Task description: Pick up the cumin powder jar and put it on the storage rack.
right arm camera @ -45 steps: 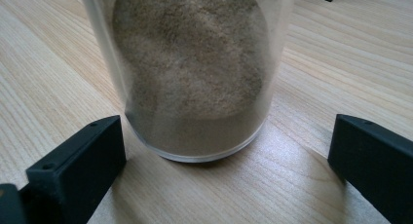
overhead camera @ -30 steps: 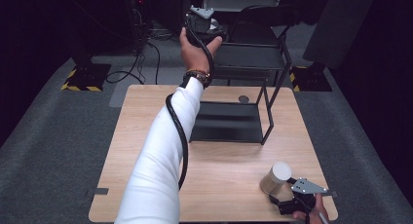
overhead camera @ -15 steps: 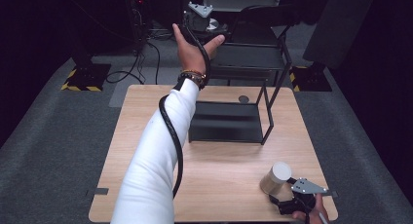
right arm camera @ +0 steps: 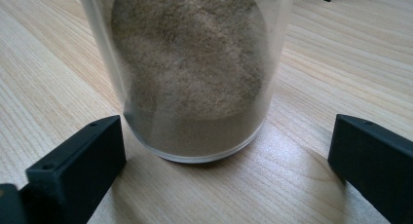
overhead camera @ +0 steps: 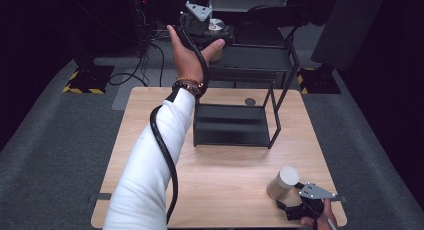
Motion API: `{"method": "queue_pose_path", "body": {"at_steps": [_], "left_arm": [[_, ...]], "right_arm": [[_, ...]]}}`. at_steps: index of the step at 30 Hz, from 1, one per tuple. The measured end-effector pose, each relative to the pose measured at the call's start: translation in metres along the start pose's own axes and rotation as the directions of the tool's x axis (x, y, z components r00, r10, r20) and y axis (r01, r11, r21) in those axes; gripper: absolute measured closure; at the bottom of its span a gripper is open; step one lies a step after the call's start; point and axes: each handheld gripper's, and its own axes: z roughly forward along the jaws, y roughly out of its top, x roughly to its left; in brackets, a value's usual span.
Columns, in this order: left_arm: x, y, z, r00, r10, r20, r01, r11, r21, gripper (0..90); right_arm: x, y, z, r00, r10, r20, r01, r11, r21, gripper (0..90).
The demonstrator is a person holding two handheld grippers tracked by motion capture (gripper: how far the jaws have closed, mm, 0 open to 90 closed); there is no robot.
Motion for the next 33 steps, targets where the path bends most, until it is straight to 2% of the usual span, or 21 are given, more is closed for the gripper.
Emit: {"method": "queue_pose_path", "body": {"at_steps": [3,11,16,24,29,33], "left_arm": [[-0.002,-0.004,-0.008,0.9997,0.022,-0.012,-0.022,0.9998,-0.002,0.4],[0.000,-0.016,-0.025,0.9995,0.031,-0.004,-0.031,0.9995,-0.004,0.2],[-0.001,-0.030,-0.035,0.9993,0.037,-0.001,-0.037,0.9991,-0.019,0.2],[0.004,-0.054,-0.048,0.9993,0.010,0.037,-0.009,0.9997,-0.023,0.2],[0.002,-0.066,-0.054,0.9985,0.033,0.044,-0.032,0.9993,-0.021,0.2],[0.004,-0.076,-0.057,0.9985,0.012,0.054,-0.011,0.9998,-0.019,0.2]], "right_arm": [[0.000,0.000,0.000,1.0000,0.000,0.000,0.000,1.000,0.000,0.0],[0.000,0.000,0.000,1.0000,-0.001,0.000,0.001,1.000,0.000,0.0],[0.000,0.000,0.000,1.0000,-0.001,0.001,0.001,1.000,0.000,0.0],[0.000,0.000,0.000,1.0000,-0.001,0.001,0.001,1.000,-0.001,0.0],[0.000,0.000,0.000,1.0000,0.000,0.001,0.000,1.000,0.000,0.0],[0.001,0.000,0.000,1.0000,0.001,0.002,-0.001,1.000,0.000,0.0]]}}
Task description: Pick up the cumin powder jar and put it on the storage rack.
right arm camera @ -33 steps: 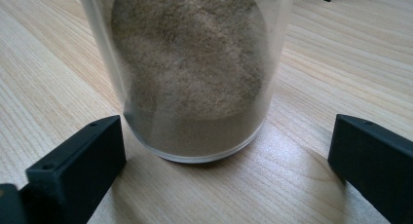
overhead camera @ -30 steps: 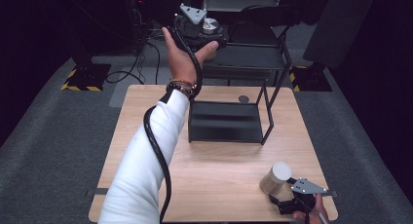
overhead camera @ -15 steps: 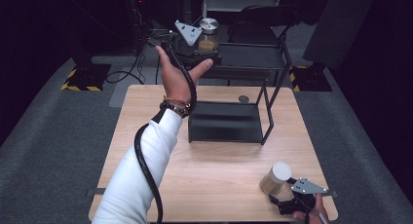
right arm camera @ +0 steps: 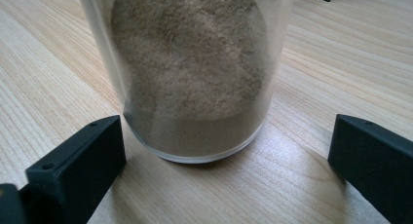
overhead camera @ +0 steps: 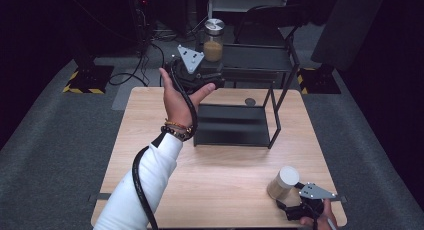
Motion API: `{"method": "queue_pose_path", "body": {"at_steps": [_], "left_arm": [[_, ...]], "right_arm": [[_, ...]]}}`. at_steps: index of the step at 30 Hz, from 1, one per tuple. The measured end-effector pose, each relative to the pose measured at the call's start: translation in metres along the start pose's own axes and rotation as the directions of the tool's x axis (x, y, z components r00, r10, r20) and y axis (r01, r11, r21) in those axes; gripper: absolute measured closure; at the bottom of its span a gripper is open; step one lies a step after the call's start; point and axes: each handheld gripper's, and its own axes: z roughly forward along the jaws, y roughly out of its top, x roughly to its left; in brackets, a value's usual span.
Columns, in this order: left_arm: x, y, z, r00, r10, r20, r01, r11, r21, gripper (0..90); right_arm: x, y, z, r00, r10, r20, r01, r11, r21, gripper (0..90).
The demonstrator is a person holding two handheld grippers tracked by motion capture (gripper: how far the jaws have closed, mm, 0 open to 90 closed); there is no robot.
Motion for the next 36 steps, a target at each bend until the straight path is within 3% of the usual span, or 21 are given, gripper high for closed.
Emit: {"method": "queue_pose_path", "body": {"at_steps": [11,15,27,36], "left_arm": [[0.004,-0.033,-0.012,1.0000,-0.002,0.003,0.002,1.0000,0.004,0.2],[0.009,-0.045,-0.017,0.9993,-0.034,0.011,0.034,0.9993,0.012,0.2],[0.018,-0.084,-0.024,0.9979,-0.064,-0.001,0.064,0.9961,0.061,0.2],[0.017,-0.111,-0.026,0.9984,-0.054,0.014,0.053,0.9941,0.094,0.3]], "right_arm": [[0.000,0.000,0.000,1.0000,0.001,0.002,-0.001,1.000,-0.001,0.0],[0.000,0.000,0.000,1.0000,0.002,0.002,-0.002,1.000,-0.001,0.0],[0.001,0.000,0.000,1.0000,0.000,0.003,0.000,1.000,0.000,0.0],[0.001,0.000,0.000,1.0000,-0.001,0.005,0.001,1.000,-0.001,0.0]]}}
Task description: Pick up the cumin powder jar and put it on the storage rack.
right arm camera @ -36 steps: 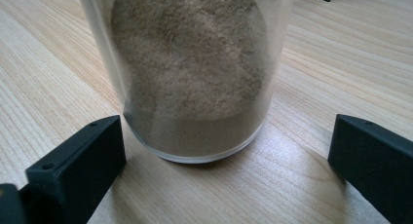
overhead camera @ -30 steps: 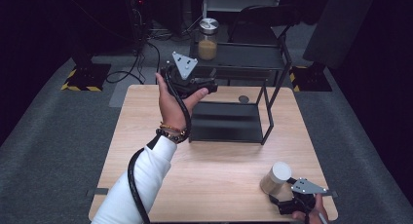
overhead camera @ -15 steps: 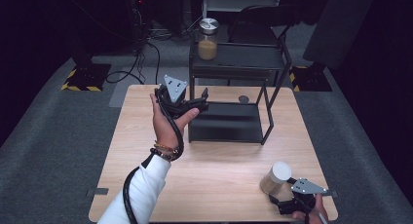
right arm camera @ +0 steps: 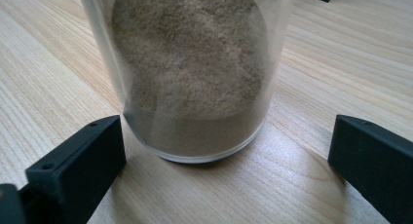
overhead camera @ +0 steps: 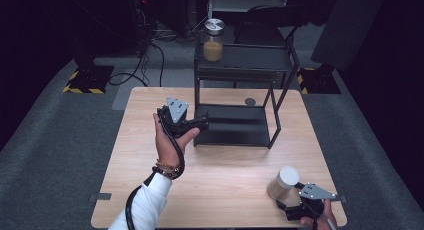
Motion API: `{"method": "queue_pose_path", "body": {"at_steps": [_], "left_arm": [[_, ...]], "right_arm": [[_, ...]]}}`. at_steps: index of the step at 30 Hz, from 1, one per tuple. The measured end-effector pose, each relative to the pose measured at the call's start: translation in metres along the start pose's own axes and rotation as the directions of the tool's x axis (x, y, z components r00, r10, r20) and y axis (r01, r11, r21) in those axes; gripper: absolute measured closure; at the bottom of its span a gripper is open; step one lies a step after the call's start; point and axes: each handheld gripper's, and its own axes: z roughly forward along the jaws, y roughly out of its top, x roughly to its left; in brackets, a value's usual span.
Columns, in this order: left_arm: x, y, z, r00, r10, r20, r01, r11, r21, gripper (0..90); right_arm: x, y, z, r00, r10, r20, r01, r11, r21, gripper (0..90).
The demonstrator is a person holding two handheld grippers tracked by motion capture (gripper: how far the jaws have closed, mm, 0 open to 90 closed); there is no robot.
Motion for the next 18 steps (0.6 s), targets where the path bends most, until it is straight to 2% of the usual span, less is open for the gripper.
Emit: {"method": "queue_pose_path", "body": {"at_steps": [8,18], "left_arm": [[-0.002,-0.017,-0.001,0.9998,0.011,0.014,-0.011,0.9994,0.032,0.4],[-0.002,-0.037,-0.004,0.9981,0.004,0.061,-0.008,0.9972,0.074,0.4]], "right_arm": [[0.000,0.000,0.000,1.0000,-0.001,0.001,0.001,1.000,-0.001,0.0],[0.001,-0.001,0.000,1.0000,-0.006,0.005,0.006,1.000,-0.003,0.0]]}}
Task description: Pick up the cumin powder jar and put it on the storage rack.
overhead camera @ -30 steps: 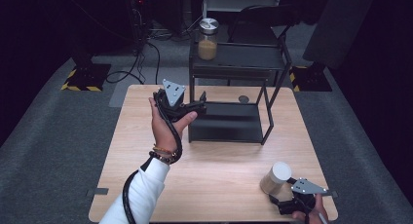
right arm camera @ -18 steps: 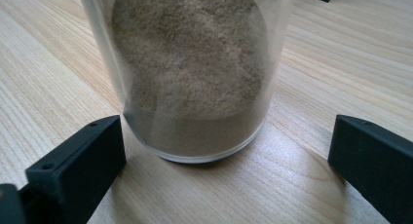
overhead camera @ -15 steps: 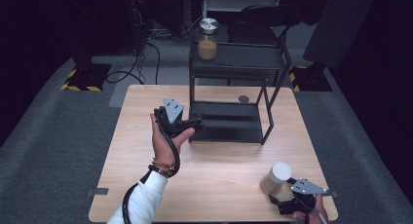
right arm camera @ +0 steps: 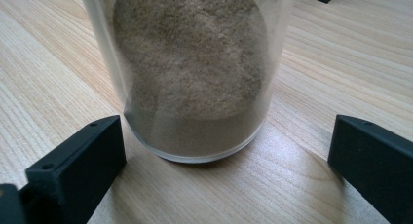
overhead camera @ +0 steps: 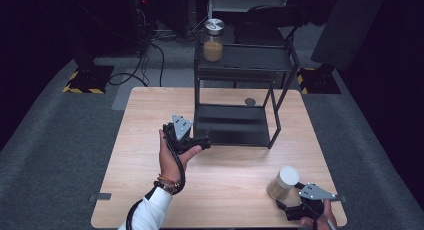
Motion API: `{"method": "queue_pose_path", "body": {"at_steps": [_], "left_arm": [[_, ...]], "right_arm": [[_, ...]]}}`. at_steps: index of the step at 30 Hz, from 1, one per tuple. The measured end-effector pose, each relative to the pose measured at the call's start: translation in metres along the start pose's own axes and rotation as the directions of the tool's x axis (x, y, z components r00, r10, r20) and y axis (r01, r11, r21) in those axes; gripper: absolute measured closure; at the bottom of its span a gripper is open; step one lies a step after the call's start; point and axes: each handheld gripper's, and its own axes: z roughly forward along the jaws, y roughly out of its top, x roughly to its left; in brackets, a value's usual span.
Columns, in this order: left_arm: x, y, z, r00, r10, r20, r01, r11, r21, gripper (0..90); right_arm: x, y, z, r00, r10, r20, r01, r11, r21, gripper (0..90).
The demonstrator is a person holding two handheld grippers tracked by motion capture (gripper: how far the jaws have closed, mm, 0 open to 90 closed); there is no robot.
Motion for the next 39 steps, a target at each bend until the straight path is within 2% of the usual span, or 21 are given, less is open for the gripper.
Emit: {"method": "queue_pose_path", "body": {"at_steps": [5,8,16,24,30,33,39], "left_arm": [[0.000,-0.011,-0.001,0.9999,-0.006,0.011,0.006,1.0000,0.002,0.5],[-0.001,-0.016,-0.001,1.0000,0.002,0.007,-0.002,0.9999,0.015,0.5],[0.000,-0.030,-0.001,0.9998,-0.011,-0.015,0.011,0.9993,0.035,0.5],[-0.001,-0.045,0.000,0.9997,-0.017,-0.019,0.018,0.9988,0.045,0.5],[-0.001,-0.059,0.002,0.9998,-0.018,-0.009,0.019,0.9970,0.075,0.5],[-0.001,-0.066,0.004,0.9994,-0.034,-0.010,0.035,0.9954,0.090,0.6],[-0.003,-0.076,0.005,0.9994,-0.030,-0.014,0.032,0.9934,0.110,0.8]], "right_arm": [[0.001,0.000,0.000,1.0000,-0.002,0.002,0.002,1.000,-0.002,0.0],[0.001,0.000,0.000,1.0000,-0.002,0.002,0.002,1.000,-0.002,0.0],[0.001,0.000,0.000,1.0000,-0.005,0.004,0.005,1.000,-0.003,0.0],[0.001,0.000,0.000,1.0000,-0.004,0.003,0.004,1.000,-0.003,0.0],[0.001,0.000,0.000,1.0000,-0.005,0.004,0.005,1.000,-0.003,0.0],[0.001,0.000,0.000,1.0000,-0.004,0.003,0.004,1.000,-0.002,0.0],[0.001,-0.001,0.000,1.0000,-0.006,0.004,0.006,1.000,-0.003,0.0]]}}
